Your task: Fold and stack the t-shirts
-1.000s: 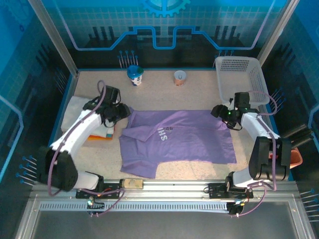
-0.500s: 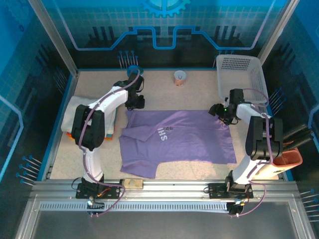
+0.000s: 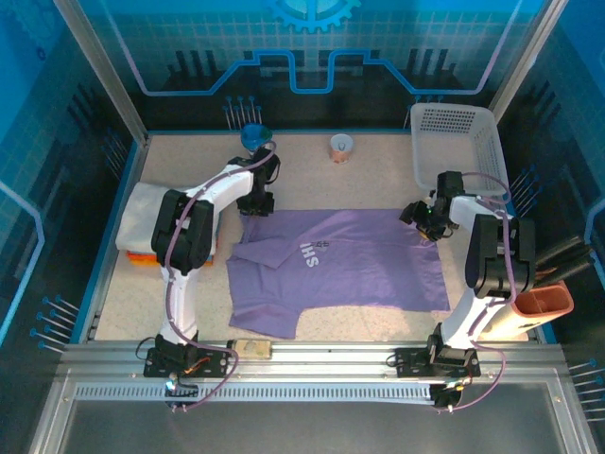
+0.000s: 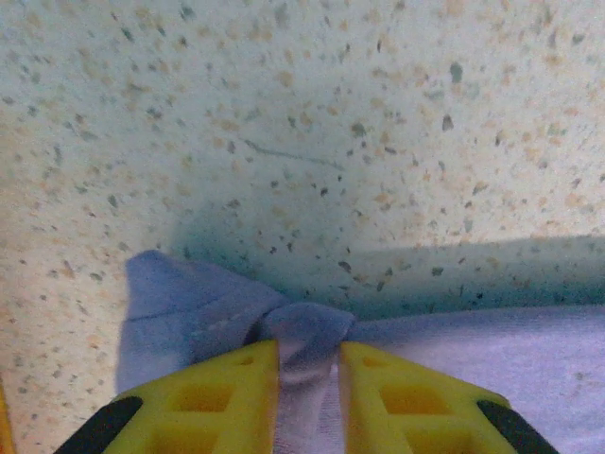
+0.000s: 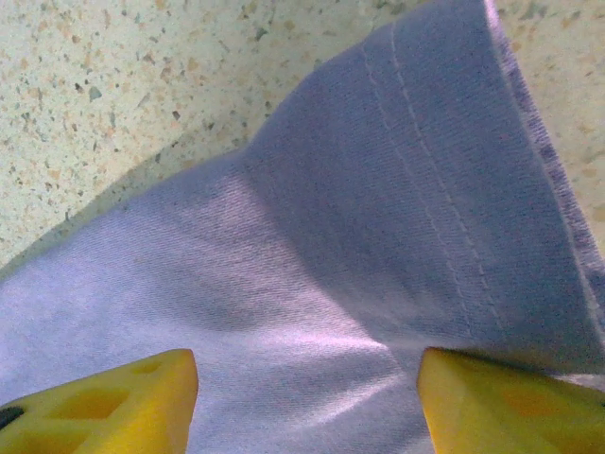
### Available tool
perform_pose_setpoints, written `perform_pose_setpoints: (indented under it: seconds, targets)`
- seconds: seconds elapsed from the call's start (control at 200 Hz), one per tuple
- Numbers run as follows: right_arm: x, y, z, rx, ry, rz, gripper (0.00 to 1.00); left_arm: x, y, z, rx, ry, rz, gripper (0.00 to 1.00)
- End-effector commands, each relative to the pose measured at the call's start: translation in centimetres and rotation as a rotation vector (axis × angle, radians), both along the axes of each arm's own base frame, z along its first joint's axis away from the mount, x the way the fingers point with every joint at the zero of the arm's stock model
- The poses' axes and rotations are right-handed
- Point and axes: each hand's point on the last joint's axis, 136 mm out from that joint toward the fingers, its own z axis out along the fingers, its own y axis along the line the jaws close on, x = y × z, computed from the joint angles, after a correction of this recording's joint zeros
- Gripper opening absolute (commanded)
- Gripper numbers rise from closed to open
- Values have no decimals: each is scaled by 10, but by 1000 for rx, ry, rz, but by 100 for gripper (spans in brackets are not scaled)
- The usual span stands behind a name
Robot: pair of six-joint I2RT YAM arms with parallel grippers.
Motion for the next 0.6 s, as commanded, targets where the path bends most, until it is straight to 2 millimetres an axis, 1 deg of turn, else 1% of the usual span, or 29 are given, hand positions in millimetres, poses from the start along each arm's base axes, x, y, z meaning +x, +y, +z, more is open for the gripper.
perform_pose_setpoints:
  seconds: [0.0, 0.185, 0.35, 0.54, 0.57, 0.595]
  targets:
    - [-21, -10, -20, -21, 100, -27, 65, 6, 7, -1, 65, 9, -14, 24]
    - [-21, -10, -20, -22, 98, -22, 64, 12, 4, -1, 52, -9, 6, 30]
    - [-21, -10, -20, -21, 101, -23, 64, 10, 3, -10, 51, 27, 11, 28]
    - [-22, -10, -20, -23, 105, -31, 65, 6, 1, -14, 35, 40, 14, 29]
    - [-22, -10, -20, -22, 106, -32, 65, 5, 1, -15, 32, 42, 14, 28]
    - [-21, -11, -20, -23, 104, -33, 65, 6, 1, -15, 31, 41, 14, 25]
